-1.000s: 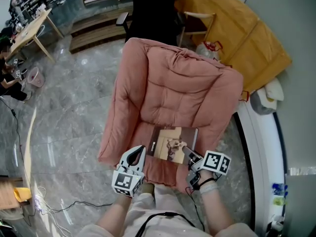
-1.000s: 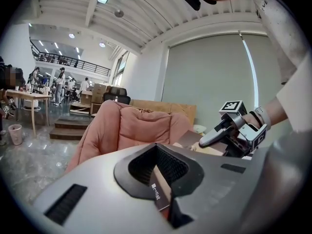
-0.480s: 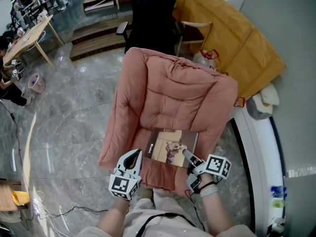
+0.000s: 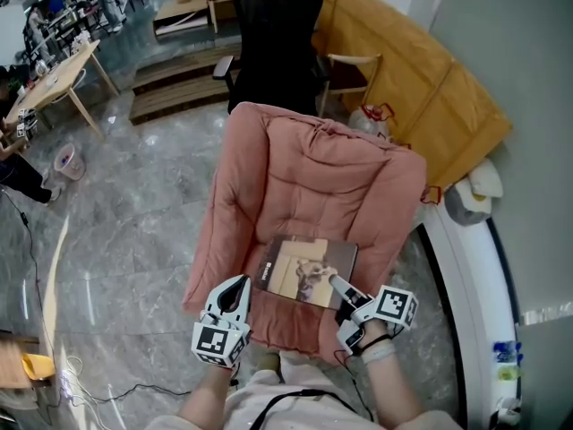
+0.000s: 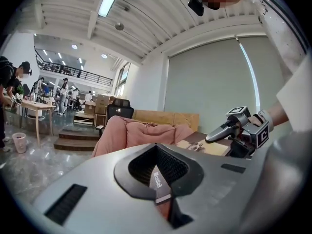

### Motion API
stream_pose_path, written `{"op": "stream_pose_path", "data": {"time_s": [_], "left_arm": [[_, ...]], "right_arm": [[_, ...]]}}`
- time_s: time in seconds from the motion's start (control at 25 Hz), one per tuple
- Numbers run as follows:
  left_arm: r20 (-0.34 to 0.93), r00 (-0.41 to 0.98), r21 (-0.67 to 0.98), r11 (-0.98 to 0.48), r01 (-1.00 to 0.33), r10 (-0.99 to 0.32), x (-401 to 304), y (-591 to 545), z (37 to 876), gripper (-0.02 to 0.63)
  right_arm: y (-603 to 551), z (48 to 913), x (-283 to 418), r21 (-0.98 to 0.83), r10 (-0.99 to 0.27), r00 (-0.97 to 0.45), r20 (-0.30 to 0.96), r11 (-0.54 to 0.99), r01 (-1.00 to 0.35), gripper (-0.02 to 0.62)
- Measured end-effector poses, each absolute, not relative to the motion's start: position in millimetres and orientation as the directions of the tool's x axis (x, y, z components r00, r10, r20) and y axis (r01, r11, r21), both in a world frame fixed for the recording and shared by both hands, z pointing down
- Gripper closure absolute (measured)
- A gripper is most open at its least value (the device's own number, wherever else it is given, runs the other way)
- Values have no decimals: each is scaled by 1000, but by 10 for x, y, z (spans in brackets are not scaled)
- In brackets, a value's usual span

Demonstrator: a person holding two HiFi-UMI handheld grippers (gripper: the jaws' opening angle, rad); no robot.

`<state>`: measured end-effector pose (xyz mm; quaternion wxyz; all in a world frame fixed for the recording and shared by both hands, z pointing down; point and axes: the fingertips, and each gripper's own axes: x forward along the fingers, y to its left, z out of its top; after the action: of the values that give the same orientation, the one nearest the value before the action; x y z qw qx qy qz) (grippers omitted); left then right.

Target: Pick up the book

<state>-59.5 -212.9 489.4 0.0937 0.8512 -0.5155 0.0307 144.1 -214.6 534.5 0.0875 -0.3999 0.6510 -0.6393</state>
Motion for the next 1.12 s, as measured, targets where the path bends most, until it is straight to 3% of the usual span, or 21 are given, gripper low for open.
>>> {"op": "stream_pose_path", "data": {"time_s": [0.48,1.12], "left_arm": [[131,381,89,-372,-924,-915,-1098,-2221,4744,584],[107,415,62,-411,-910,-903,-856,-2219,4541,584]], "right_arm": [[-2216,4997,1384,-947,-672,-683,284,-86,-309,436],[-2247,4831,1232,-988,-747,-651,135,-53,-144,436]]}}
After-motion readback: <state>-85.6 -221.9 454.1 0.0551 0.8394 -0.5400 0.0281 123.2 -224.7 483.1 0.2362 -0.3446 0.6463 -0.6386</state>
